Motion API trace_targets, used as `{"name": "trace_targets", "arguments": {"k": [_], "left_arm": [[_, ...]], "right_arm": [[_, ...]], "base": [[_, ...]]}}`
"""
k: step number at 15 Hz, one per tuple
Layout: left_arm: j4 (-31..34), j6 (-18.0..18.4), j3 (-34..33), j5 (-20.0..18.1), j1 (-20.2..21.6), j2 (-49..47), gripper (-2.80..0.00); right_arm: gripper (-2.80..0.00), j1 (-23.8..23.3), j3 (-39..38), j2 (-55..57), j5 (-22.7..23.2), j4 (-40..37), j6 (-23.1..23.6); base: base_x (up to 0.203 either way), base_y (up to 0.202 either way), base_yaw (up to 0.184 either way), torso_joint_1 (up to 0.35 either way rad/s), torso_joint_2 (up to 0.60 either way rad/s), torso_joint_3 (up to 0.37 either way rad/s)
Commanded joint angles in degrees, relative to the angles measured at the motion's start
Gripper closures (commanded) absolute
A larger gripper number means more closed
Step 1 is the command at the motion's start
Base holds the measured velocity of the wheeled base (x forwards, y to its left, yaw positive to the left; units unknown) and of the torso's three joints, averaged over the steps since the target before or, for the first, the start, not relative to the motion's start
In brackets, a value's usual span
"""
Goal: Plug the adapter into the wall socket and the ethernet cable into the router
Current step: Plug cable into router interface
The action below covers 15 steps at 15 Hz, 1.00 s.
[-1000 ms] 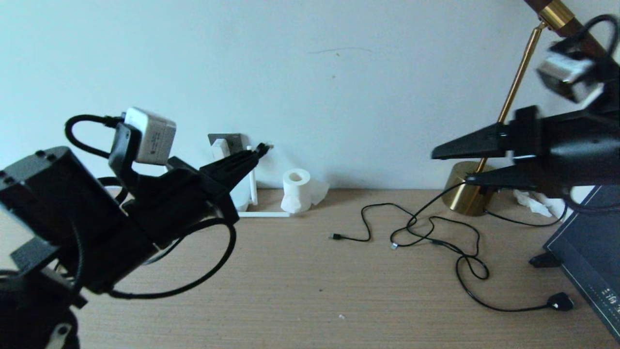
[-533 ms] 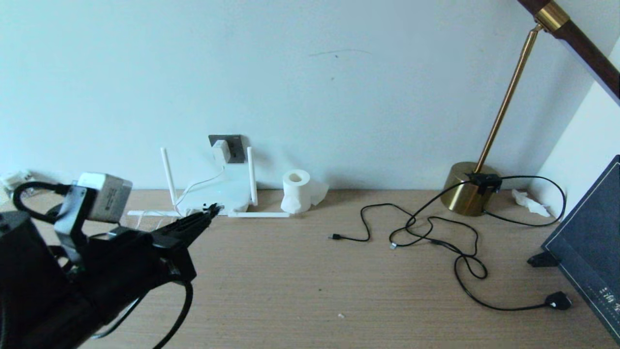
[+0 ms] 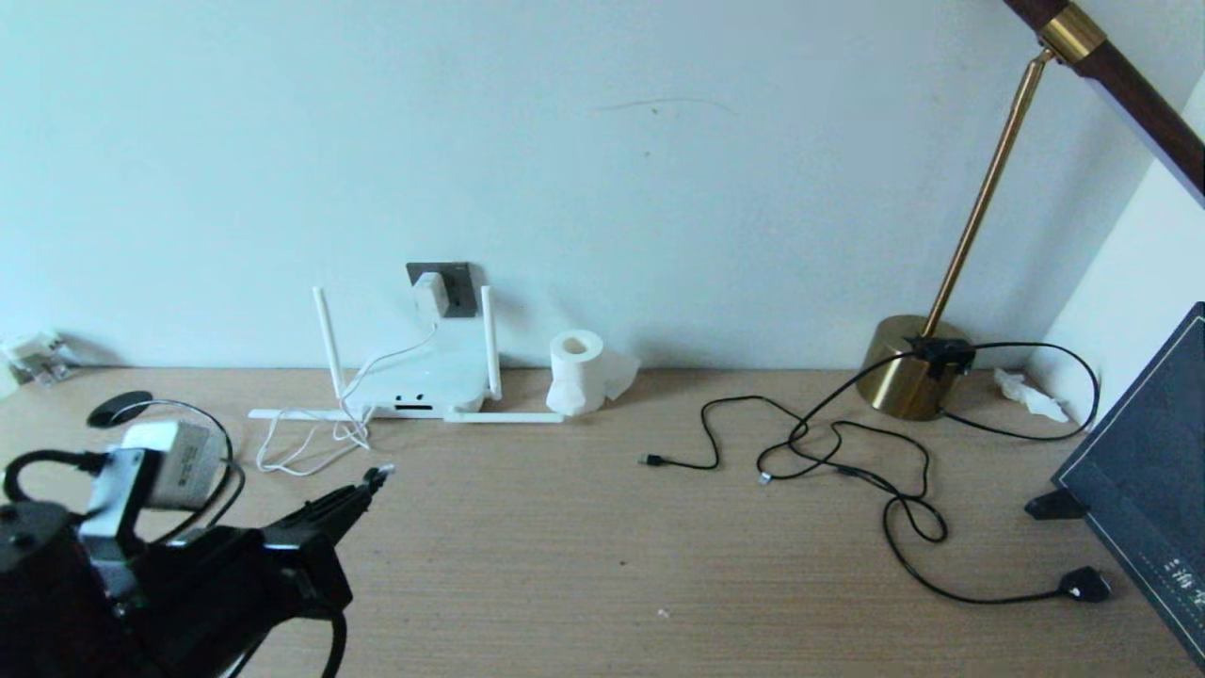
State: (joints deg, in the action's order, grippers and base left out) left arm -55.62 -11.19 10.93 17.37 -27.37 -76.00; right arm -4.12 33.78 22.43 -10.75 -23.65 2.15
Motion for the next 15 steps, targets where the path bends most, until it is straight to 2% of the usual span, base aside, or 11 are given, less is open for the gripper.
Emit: {"name": "trace_targets", "arguments": {"k": [1, 3, 6, 7, 8, 9, 13, 15], "left_arm": [[-0.11, -0.49, 0.01, 1.21, -0.12, -1.15, 0.00], [-0.26, -0.61, -0.05, 2.79, -0.14, -2.40, 0.00], [-0.37, -3.97, -1.23, 3.91, -0.25, -5.01, 0.00], [-0.58, -5.11, -1.32, 4.03, -0.24, -6.37, 0.00], [-0.76, -5.85, -1.02, 4.07, -0.23, -7.49, 0.00], [-1.03, -6.30, -0.74, 4.09, -0.22, -8.49, 0.00], [-4.65, -6.72, 0.09, 5.86, 3.36, -16.96, 0.00], [-8.00, -6.69, 0.76, 6.08, 5.57, -22.87, 0.00]], "right_arm": [[-2.80, -0.43, -6.21, -4.98, 1.20, -0.03, 0.85], [-2.80, -0.44, -14.39, -6.10, 1.84, 2.24, 2.44], [-2.80, -0.39, -27.17, -6.46, 3.09, 13.69, 5.55], [-2.80, -0.33, -29.95, -6.54, 6.29, 18.90, 6.35], [-2.80, -0.30, -31.62, -6.59, 10.06, 21.54, 6.65], [-2.80, -0.24, -33.22, -6.59, 11.50, 22.40, 6.66], [-2.80, -0.19, -33.78, -6.61, 12.49, 23.04, 3.60], [-2.80, -0.15, -33.78, -6.61, 11.52, 23.47, -1.65]], "base": [[0.000, 0.000, 0.000, 0.000, 0.00, 0.000], [0.000, 0.000, 0.000, 0.000, 0.00, 0.000], [0.000, 0.000, 0.000, 0.000, 0.00, 0.000], [0.000, 0.000, 0.000, 0.000, 0.00, 0.000], [0.000, 0.000, 0.000, 0.000, 0.00, 0.000], [0.000, 0.000, 0.000, 0.000, 0.00, 0.000], [0.000, 0.000, 0.000, 0.000, 0.00, 0.000], [0.000, 0.000, 0.000, 0.000, 0.00, 0.000]]}}
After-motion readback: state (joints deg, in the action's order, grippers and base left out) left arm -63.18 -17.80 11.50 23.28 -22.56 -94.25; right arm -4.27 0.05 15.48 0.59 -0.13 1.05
